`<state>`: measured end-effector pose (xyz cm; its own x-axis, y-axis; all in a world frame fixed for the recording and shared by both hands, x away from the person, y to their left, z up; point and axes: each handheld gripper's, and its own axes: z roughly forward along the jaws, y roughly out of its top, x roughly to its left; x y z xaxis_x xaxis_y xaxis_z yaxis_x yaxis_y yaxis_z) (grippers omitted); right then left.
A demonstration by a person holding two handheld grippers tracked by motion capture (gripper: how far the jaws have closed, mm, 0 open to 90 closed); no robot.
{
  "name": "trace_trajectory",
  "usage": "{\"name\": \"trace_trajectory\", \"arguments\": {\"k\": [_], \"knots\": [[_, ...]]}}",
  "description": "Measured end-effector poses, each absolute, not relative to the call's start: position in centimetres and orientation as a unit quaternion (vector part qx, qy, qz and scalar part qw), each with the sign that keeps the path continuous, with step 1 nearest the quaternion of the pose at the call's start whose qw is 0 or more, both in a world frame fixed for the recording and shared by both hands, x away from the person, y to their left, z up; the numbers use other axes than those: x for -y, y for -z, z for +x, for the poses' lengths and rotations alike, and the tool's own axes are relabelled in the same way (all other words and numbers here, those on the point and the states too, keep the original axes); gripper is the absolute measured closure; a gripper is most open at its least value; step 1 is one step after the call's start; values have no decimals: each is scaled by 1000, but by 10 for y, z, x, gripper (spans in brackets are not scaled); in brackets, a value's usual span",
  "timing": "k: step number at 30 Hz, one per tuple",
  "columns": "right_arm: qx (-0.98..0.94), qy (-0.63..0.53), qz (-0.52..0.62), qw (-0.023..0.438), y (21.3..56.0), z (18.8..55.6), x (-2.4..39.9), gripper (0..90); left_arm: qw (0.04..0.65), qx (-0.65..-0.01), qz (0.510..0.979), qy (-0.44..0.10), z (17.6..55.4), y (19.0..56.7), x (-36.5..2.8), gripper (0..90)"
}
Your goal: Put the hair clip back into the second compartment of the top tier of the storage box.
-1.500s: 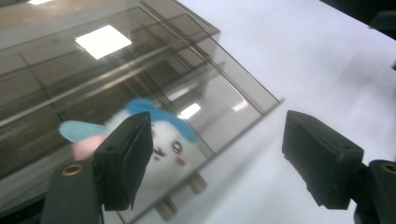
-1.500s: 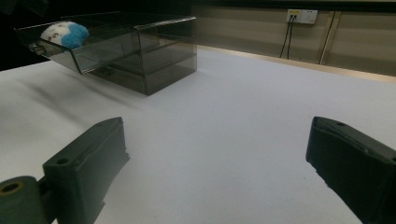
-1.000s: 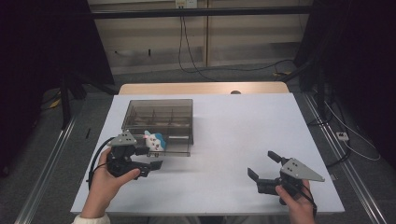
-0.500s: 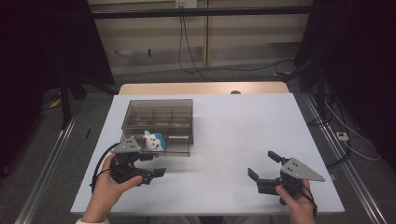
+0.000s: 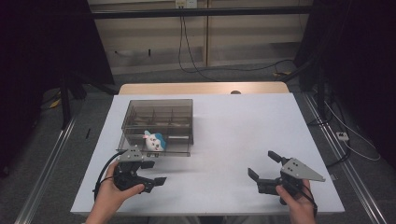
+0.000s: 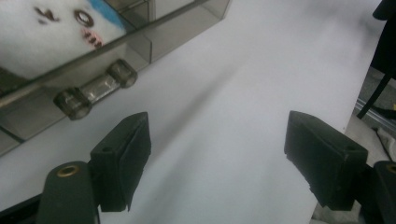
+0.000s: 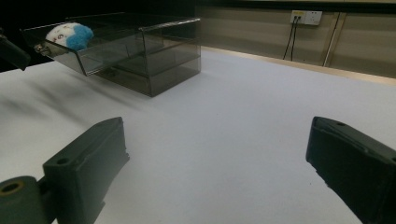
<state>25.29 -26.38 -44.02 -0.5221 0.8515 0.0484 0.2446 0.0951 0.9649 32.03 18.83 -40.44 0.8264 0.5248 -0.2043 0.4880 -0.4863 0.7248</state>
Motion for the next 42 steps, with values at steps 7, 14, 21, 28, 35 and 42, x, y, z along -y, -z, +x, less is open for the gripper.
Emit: {"name": "trace_trajectory", "arguments": {"k": [7,14,21,28,35,42], "knots": [[-685,-540,400,281,440,253,264,43,412,-290,863,-30,318,411,-193,227],[-685,-540,399,281,440,253,264,43,407,-292,865,-39,318,417,-198,223],[-685,-540,399,281,440,253,264,43,407,-299,862,-52,318,421,-203,222],[-685,-541,399,282,440,253,264,43,412,-298,859,-54,318,423,-208,214],[-686,-540,398,281,440,253,263,43,411,-307,856,-61,319,426,-214,208],[-687,-540,398,281,440,253,263,43,406,-312,857,-65,320,428,-214,195]]}}
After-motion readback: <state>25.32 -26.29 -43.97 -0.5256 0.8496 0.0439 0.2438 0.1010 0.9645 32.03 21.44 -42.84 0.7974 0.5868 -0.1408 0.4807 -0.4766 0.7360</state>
